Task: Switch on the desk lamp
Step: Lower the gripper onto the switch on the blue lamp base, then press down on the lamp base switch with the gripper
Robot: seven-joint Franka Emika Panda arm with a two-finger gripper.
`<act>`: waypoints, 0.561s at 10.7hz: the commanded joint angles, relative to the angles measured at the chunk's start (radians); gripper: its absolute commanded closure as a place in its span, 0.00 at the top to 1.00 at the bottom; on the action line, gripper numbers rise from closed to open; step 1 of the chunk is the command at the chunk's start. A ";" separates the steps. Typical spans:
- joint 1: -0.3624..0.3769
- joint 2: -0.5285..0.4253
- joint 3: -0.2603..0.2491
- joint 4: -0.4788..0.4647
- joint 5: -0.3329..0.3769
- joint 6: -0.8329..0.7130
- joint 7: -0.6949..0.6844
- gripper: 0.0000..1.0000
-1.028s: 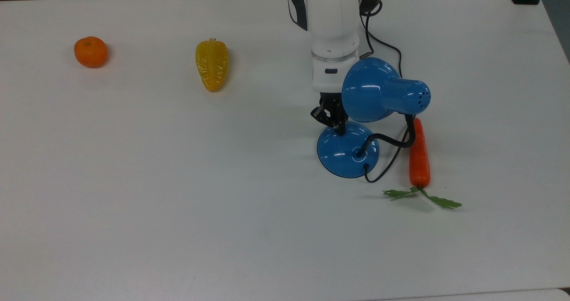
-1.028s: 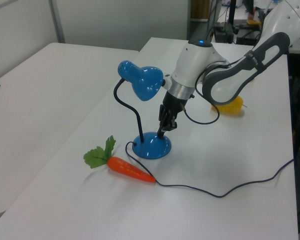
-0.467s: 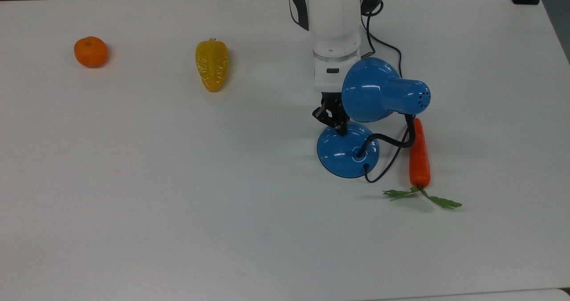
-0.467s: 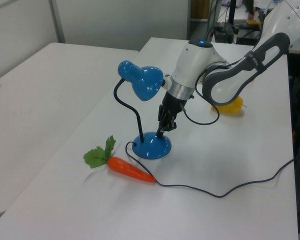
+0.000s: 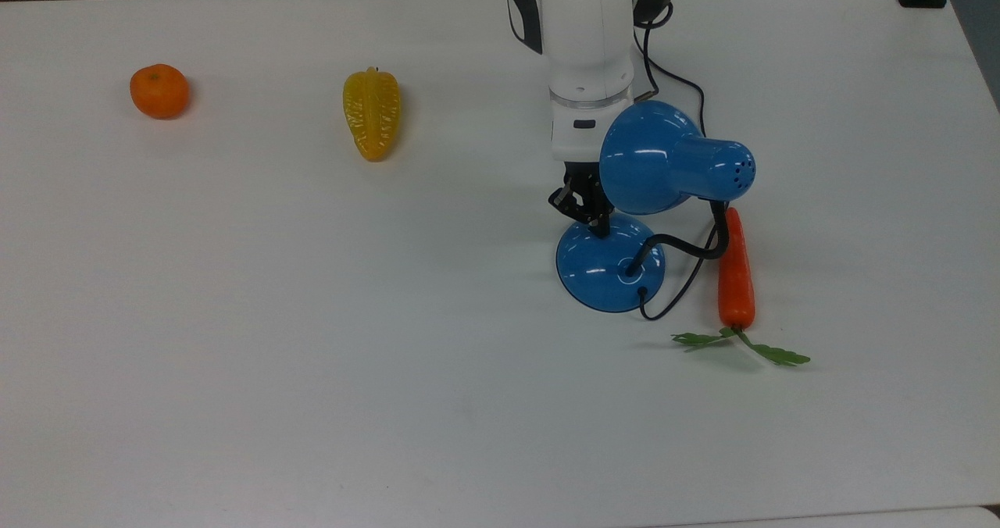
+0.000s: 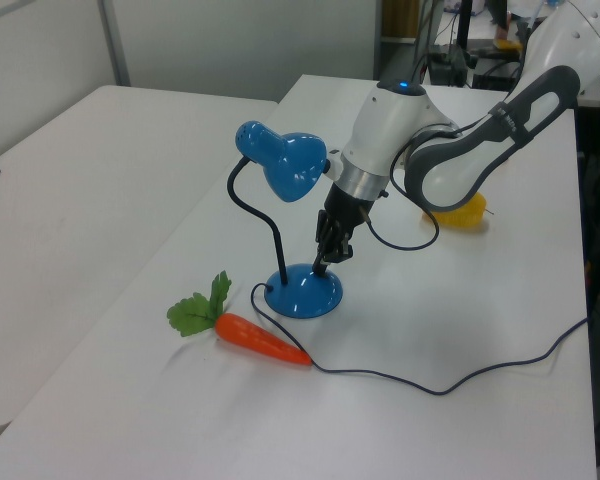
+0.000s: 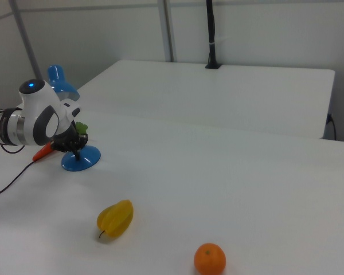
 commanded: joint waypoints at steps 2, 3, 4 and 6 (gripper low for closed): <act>0.008 0.039 0.008 -0.002 -0.006 0.030 -0.008 0.00; 0.008 0.041 0.006 -0.004 -0.006 0.030 -0.008 0.00; 0.009 0.041 0.008 -0.004 -0.007 0.030 -0.008 0.00; 0.013 0.044 0.008 -0.004 -0.007 0.030 -0.008 0.00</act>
